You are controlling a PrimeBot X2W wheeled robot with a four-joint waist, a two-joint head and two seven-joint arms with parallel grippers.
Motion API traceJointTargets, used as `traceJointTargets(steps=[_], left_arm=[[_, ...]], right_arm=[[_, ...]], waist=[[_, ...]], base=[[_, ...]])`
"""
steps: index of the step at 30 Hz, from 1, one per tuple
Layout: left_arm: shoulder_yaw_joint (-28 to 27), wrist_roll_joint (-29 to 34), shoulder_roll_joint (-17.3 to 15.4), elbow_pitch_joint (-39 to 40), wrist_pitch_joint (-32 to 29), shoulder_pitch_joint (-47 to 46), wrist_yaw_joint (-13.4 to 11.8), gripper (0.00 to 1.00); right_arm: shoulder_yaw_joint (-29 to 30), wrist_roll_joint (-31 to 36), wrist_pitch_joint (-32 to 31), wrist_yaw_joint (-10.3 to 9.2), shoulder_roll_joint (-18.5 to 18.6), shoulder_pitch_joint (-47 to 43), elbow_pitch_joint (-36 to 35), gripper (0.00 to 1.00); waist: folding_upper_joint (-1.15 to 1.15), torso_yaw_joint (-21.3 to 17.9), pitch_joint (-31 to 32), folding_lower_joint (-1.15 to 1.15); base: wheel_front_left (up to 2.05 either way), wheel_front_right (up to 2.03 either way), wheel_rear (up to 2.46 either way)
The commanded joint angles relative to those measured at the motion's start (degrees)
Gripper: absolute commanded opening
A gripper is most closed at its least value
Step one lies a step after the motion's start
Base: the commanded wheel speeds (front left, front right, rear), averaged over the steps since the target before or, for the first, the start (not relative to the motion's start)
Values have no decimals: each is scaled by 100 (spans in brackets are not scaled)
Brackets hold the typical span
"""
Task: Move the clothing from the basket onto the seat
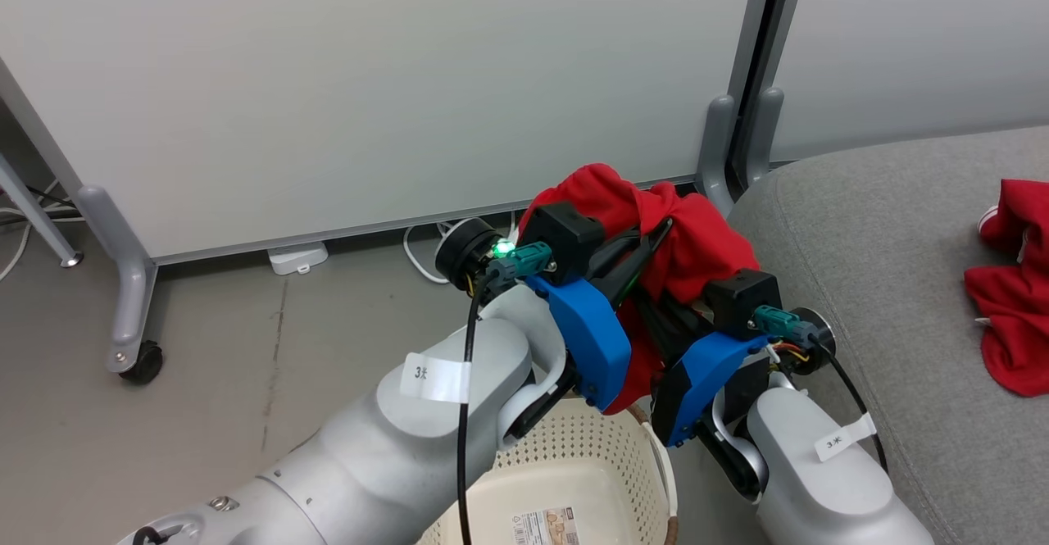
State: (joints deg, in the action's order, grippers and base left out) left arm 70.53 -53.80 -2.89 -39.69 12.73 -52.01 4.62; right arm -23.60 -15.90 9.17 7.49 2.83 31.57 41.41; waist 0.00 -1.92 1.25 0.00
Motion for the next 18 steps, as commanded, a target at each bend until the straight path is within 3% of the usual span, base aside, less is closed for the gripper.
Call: traceJointTargets(steps=[1,18], left_arm=[[3,-44,1,-61,46,-85,-18,0],[152,-238,0,-326,146,-101,-8,0]], right_arm=[[-28,-40,54,1,10,66,37,0],[-179,-210,195,1,10,112,201,0]], waist=[[0,-25,8,0],[0,-147,50,0]], base=[[0,0,0],[0,0,0]])
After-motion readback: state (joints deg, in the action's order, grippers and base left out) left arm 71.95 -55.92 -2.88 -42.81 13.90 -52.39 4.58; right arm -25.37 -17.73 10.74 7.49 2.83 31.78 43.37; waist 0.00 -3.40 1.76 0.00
